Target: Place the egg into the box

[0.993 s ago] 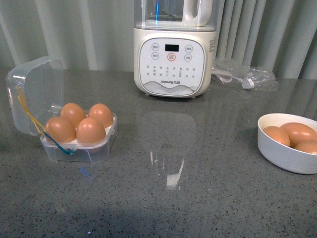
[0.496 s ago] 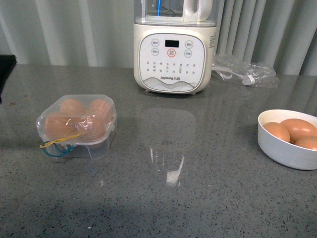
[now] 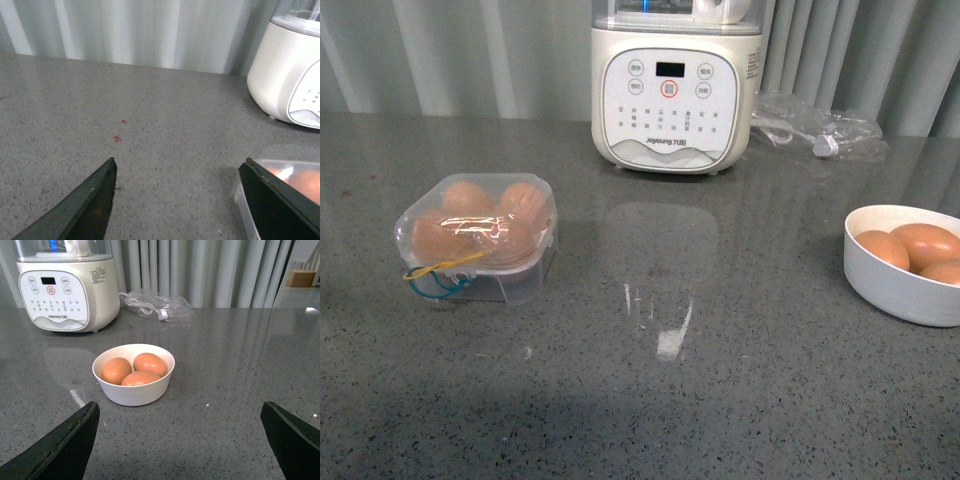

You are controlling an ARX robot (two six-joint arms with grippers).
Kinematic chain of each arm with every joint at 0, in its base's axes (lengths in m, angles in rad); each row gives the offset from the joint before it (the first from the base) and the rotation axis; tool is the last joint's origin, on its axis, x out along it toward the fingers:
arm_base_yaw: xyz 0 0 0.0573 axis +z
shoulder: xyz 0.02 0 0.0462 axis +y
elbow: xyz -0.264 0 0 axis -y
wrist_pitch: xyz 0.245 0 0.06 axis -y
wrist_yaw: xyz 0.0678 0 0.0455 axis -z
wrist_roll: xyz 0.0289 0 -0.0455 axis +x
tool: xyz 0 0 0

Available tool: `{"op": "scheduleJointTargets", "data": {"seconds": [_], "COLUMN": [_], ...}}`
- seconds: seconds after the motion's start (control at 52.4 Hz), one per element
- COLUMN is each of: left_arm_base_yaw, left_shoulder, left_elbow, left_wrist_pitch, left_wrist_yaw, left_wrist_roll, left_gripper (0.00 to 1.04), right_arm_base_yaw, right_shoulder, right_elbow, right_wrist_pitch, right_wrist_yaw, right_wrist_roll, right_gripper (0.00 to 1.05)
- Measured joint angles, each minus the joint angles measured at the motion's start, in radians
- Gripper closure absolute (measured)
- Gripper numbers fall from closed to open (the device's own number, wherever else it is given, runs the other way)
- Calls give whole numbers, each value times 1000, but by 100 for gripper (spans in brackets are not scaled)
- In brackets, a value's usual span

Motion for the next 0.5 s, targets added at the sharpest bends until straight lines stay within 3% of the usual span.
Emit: {"op": "scheduleJointTargets", "data": {"seconds": [0.191, 0.286, 0.363, 0.496], "left_arm_base_yaw": [-22, -35, -87, -103], "left_shoulder": [-92, -157, -221, -295], "left_elbow": [-108, -169, -215, -260], "left_wrist_pitch": [9, 8, -9, -39], "left_wrist_yaw": [-11, -22, -88, -87], "left_wrist_roll": [8, 9, 9, 12], "left_gripper": [61, 81, 100, 101], "right_arm_base_yaw": [0, 0, 0, 0], "right_shoulder": [0, 0, 0, 0], "right_elbow": [0, 0, 0, 0], "right_wrist_pitch": [0, 0, 0, 0], "right_wrist_yaw": [-1, -1, -1, -1], "right_wrist_roll": [0, 0, 0, 0], "right_gripper": [7, 7, 7, 7]}}
